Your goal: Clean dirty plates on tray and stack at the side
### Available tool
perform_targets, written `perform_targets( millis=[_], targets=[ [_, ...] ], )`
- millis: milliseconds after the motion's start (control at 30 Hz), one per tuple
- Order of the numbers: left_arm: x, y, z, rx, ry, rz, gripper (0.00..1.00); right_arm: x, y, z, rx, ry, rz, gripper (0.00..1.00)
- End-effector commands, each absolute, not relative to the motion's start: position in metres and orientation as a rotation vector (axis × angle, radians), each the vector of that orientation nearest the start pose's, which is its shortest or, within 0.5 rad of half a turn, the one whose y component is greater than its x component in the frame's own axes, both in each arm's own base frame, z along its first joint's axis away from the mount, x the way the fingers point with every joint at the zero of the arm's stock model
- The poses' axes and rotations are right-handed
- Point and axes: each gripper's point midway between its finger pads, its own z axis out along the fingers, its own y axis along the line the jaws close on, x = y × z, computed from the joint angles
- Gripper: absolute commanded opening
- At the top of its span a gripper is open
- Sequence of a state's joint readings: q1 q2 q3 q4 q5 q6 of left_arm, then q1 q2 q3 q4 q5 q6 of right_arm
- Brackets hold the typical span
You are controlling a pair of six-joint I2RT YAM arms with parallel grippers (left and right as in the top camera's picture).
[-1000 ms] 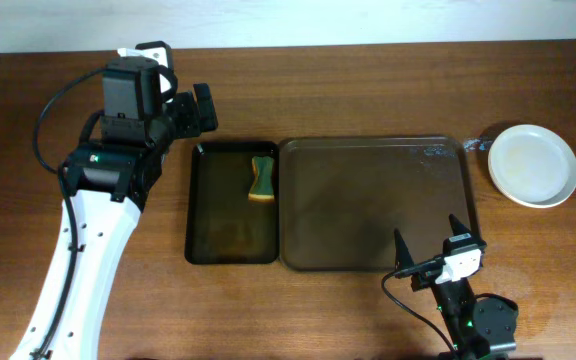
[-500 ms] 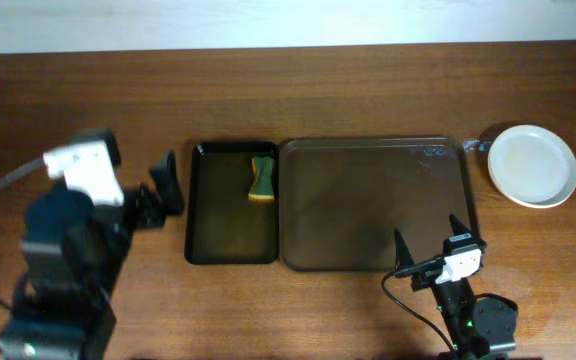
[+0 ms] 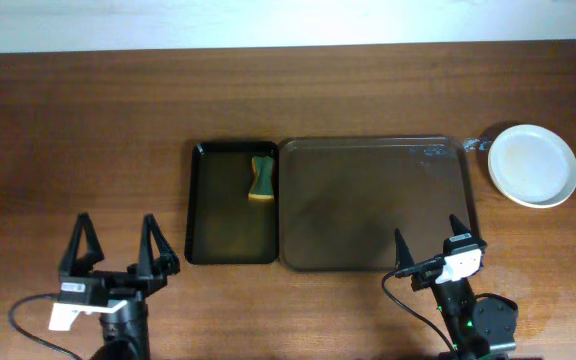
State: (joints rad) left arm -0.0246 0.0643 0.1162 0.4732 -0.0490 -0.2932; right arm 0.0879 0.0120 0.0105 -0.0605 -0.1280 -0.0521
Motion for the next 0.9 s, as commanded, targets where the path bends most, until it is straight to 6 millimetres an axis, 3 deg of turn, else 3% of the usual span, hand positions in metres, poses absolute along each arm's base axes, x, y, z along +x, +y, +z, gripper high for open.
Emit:
perform_targets(
  millis=[0,67,167,200,300,867],
  targets=[
    [0.215,0.005,0.3,-0.196,1.056,-0.262,1.0,0.242,0.043,0.158,-0.204,1.628,0.134,0.98],
    [0.223,0.004,0.282,-0.203,1.121,-0.257,1.0,0.242,0.043,0.158,-0.204,1.628,0.134,0.98],
    [0.241,0.004,0.229,-0.234,1.342,-0.235,1.0,0.242,0.043,0.158,-0.204,1.628,0.134,0.98],
    [0.245,0.004,0.202,-0.249,1.453,-0.223,1.0,0.242,0.043,0.158,-0.204,1.628,0.134,0.98],
    [0.246,0.002,0.16,-0.264,1.623,-0.212,1.0,0.242,0.043,0.158,-0.204,1.628,0.134,0.98],
    [0.246,0.002,0.156,-0.264,1.641,-0.209,1.0,0.242,0.043,0.158,-0.204,1.628,0.134,0.98]
  ],
)
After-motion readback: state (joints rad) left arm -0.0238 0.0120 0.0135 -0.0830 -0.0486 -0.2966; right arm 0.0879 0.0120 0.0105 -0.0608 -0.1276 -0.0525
